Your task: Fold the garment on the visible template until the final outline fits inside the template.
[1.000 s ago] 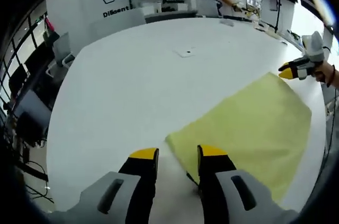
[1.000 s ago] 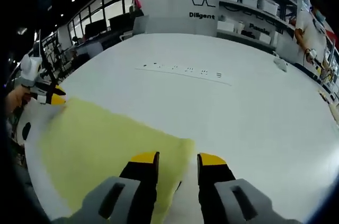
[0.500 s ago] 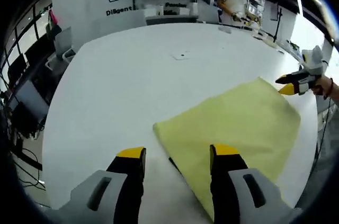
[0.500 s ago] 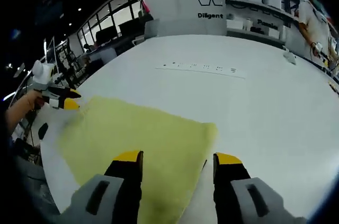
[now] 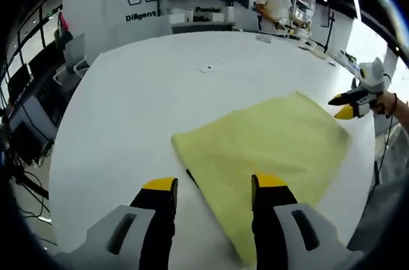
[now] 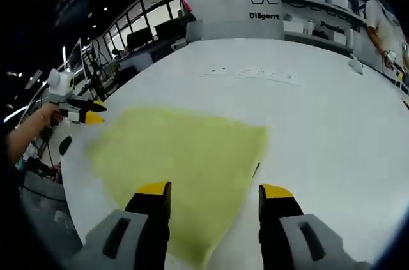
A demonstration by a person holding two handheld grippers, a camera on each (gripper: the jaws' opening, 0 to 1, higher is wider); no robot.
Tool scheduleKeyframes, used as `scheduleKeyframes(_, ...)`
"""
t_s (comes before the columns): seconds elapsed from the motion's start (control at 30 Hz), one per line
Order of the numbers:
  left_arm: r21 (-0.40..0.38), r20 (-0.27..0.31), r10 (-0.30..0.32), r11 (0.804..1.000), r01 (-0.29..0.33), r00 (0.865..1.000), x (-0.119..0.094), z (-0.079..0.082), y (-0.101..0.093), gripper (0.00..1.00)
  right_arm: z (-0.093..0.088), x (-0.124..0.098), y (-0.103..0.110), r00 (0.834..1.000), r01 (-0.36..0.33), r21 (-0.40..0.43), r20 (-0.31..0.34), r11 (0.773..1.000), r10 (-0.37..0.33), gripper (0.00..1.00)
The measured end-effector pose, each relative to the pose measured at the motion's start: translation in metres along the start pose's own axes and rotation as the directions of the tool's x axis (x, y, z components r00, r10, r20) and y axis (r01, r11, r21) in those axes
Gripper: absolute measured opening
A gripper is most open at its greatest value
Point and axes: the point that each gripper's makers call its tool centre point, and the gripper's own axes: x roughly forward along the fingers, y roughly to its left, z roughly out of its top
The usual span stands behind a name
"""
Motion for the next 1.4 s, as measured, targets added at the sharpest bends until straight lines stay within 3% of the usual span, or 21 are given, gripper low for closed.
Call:
scheduleKeyframes(0.33,0.042,0.010,0.003,0.999,-0.004,1.000,-0.020,-0.006,-0.016,0.50,-0.027,-0.014,0.016,0.997,-0.043,-0.065,-0.060,0.997,0.039,0.51)
scheduleKeyframes(0.57,0.056,0.021,-0.002,0.998,0.001,1.000,-0.031,-0.026,-0.025,0.45,-0.039,-0.022,0.024,0.996,-0.063,-0.112,-0.070,0.992,0.056,0.49)
scheduleKeyframes(1.07,0.020,0.070,-0.032,0.999,0.031,0.997,-0.052,-0.051,-0.035,0.44,-0.076,-0.034,0.022,0.990,-0.061,-0.177,-0.133,0.982,0.038,0.38)
scheduleKeyframes(1.17,0.015,0.067,-0.031,0.999,0.030,0.997,-0.053,-0.058,-0.037,0.42,-0.079,-0.034,0.021,0.990,-0.056,-0.193,-0.136,0.980,0.030,0.34)
scheduleKeyframes(1.23,0.002,0.055,-0.022,1.000,0.021,0.998,-0.053,-0.065,-0.036,0.41,-0.082,-0.033,0.016,0.990,-0.042,-0.272,-0.142,0.961,0.003,0.28)
scheduleKeyframes(1.4,-0.018,0.050,-0.021,1.000,0.022,0.999,-0.055,-0.076,-0.038,0.39,-0.083,-0.032,0.013,0.993,-0.029,-0.272,-0.118,0.962,-0.003,0.16)
